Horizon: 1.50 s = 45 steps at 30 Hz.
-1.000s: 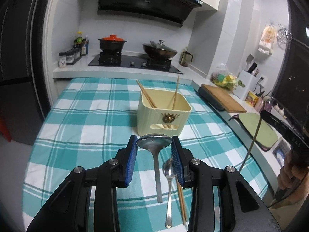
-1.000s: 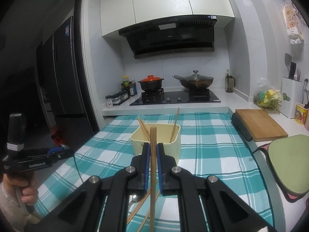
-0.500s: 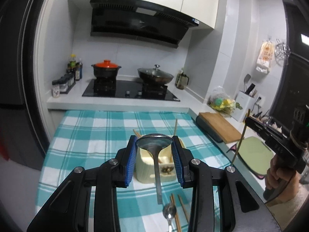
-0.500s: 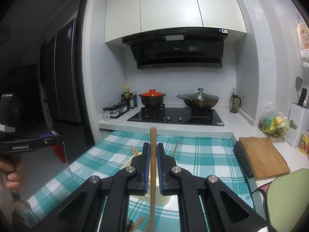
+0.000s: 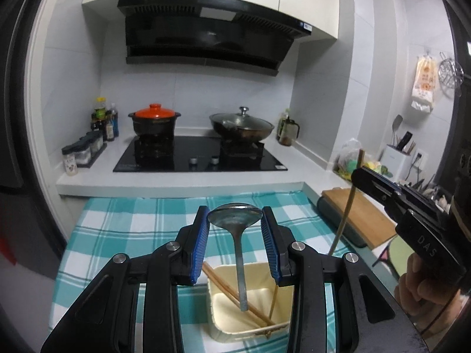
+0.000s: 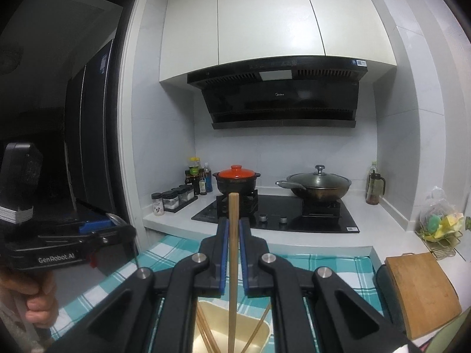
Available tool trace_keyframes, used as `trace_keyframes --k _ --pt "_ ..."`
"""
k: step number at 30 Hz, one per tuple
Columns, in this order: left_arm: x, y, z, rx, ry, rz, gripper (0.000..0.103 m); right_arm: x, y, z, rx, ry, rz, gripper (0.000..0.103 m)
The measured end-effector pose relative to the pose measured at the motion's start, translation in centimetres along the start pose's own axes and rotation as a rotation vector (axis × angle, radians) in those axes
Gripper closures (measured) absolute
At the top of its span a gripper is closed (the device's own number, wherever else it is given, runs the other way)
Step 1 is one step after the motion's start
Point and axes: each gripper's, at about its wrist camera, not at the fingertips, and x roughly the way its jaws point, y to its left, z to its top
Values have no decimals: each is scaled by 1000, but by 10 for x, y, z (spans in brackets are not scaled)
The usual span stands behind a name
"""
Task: Organize utensils
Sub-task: 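Carry the spoon over the cream holder while the right tool carries its chopstick, then open the left tool into the holder while the right tool releases its chopstick, then move both open tools back to the remaining spoon and chopsticks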
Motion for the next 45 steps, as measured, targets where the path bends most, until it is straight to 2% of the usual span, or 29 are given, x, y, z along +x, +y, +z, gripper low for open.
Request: trace_keyframes --k 5,11,15,16,18,19,23,26,27,32,35,40,45 --pt "46 4 -27 -9 108 0 68 44 2 -31 -19 76 55 96" --pt "88 12 -59 -21 227 18 68 88 0 -80 2 251 93 96" --pt "103 13 -72 -8 285 45 65 105 -8 -105 34 339 100 95" --pt "103 14 -73 -3 290 48 62 108 -11 -109 50 360 97 95" --pt "93 18 -74 12 292 55 52 108 -17 -114 74 381 80 80" --pt "81 21 -73 21 284 70 48 104 -18 -114 86 378 70 78" --pt "23 31 -69 67 258 115 35 61 -19 -98 87 340 57 76" --pt "-30 38 -77 112 259 145 27 18 -19 -87 52 308 28 60" --pt "-46 40 -81 124 266 146 25 4 -18 -85 43 302 18 58" --pt "-122 42 -118 163 289 160 19 -76 -12 -89 -26 316 -38 58" --pt "-157 38 -146 138 285 149 15 -117 -6 -97 -57 335 -85 58" --pt "-186 18 -197 84 276 115 12 -176 17 -122 -111 339 -145 58" --pt "-178 -7 -252 17 318 58 12 -209 38 -167 -22 346 -163 58"
